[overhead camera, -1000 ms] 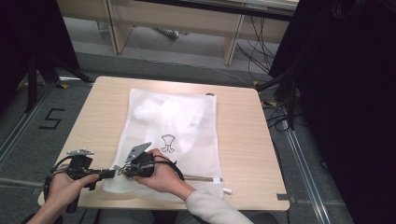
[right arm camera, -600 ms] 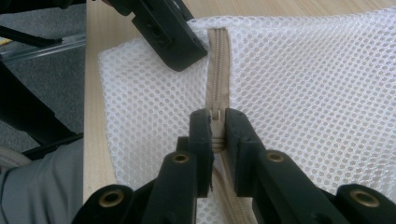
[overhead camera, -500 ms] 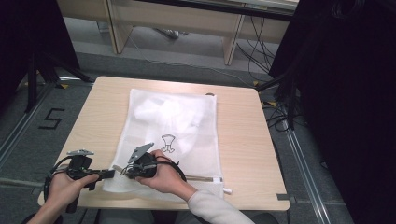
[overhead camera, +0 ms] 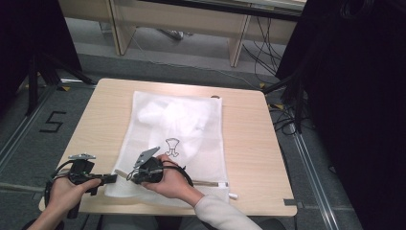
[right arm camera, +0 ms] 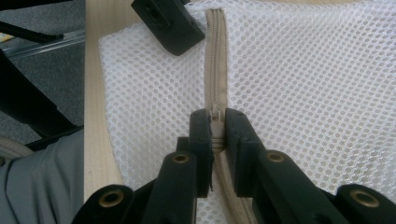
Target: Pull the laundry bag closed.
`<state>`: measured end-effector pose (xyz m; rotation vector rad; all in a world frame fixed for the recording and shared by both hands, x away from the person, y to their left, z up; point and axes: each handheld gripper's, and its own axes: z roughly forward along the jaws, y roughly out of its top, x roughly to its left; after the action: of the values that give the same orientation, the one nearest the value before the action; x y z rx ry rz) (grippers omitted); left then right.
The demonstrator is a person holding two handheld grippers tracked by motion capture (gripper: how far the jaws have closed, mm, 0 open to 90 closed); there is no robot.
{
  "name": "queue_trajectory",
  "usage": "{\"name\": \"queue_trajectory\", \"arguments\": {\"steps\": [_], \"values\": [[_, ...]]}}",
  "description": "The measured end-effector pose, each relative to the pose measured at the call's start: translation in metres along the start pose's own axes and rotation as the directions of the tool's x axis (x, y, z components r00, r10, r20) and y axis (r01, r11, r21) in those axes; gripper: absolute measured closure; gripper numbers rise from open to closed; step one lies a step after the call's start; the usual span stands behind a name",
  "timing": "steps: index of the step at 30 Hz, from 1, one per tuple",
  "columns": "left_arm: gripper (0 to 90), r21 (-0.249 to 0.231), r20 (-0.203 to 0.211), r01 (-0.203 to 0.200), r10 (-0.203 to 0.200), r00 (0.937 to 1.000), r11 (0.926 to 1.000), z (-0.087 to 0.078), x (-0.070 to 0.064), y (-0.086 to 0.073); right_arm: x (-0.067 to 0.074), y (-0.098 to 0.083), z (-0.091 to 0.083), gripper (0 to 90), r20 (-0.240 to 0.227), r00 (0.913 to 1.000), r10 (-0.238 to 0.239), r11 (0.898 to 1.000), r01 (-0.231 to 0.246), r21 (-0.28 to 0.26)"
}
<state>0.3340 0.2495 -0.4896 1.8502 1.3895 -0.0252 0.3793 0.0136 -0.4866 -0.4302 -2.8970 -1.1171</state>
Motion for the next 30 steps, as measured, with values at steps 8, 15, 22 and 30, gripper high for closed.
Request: {"name": "queue_trajectory", "arguments": {"steps": [8,15,22,30], "values": [[85.6,-0.005,-0.001,-0.002,0.002,1.0,1.0,0.0005,0.0,-0.0002,-0.0017,-0.0017,-0.0021,82.4,0.0,1.0,0.002,1.0,-0.002,-0.001],[85.6,-0.005,-0.004,-0.002,0.002,1.0,1.0,0.0004,0.0006,-0.0002,-0.001,-0.0018,-0.0031,82.4,-0.001,1.0,-0.008,1.0,0.008,0.011],[85.6,0.014,-0.011,-0.024,0.024,0.9997,0.9996,-0.0012,0.0024,0.0001,-0.0012,-0.0031,-0.0039,82.4,0.001,1.0,-0.004,1.0,0.004,0.003],[85.6,-0.02,-0.01,0.002,-0.002,0.9999,0.9998,0.0005,0.0011,-0.0007,-0.0018,-0.0045,-0.0065,82.5,0.007,1.0,-0.007,1.0,0.007,0.008]]}}
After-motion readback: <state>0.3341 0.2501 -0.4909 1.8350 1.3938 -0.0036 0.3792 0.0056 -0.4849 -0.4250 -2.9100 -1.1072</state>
